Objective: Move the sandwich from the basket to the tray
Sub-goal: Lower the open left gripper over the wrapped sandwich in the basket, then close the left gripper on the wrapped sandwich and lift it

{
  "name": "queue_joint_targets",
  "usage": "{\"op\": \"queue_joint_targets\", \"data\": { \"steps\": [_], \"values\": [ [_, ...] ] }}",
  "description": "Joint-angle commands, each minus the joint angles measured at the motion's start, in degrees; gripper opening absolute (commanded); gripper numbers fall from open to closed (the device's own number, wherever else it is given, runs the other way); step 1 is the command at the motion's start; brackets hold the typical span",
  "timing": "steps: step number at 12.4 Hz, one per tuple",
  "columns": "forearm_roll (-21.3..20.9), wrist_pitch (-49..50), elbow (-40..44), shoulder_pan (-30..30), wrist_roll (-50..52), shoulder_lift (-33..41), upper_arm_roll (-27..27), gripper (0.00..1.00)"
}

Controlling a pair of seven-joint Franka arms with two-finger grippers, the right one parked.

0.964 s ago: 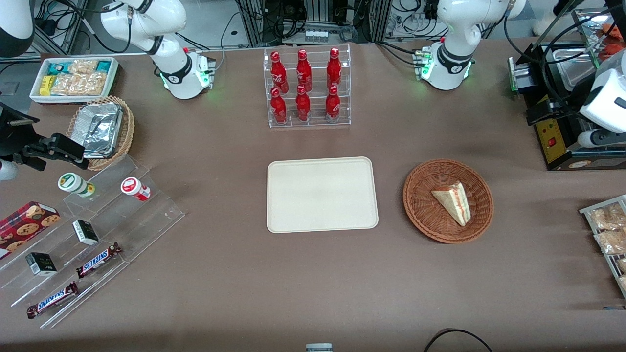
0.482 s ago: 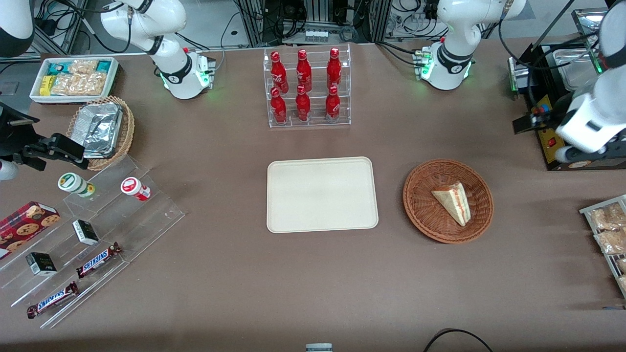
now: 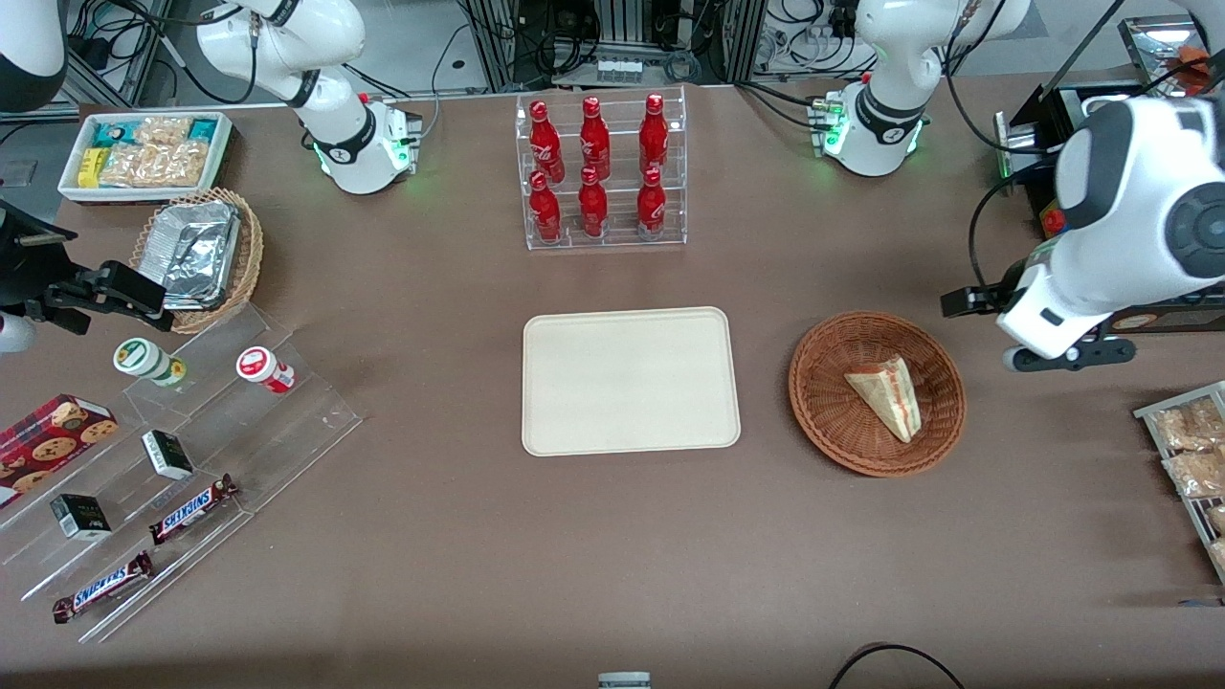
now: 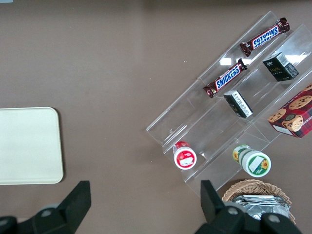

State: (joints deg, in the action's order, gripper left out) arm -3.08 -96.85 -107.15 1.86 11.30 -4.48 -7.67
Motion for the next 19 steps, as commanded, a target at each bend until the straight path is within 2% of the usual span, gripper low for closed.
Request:
{"op": "queue_joint_targets", "data": {
  "steps": [1,3,9,13,19],
  "values": [
    [-0.70,-8.14,-7.08,-0.98,3.28,1.58,0.20,1.00],
    [-0.70,-15.09,-11.57,-1.07,6.17,1.76,0.20,1.00],
    [-1.23,-22.93,-14.92,-2.38,32.60,1.23,-0.41,1.00],
    [-1.14,-29.26,-16.95,-3.00,46.05,-1.13,-0.50,1.00],
    [-1.14,-34.80,-17.04,-3.00,47.67,-6.58,-0.59,1.00]
  ]
}}
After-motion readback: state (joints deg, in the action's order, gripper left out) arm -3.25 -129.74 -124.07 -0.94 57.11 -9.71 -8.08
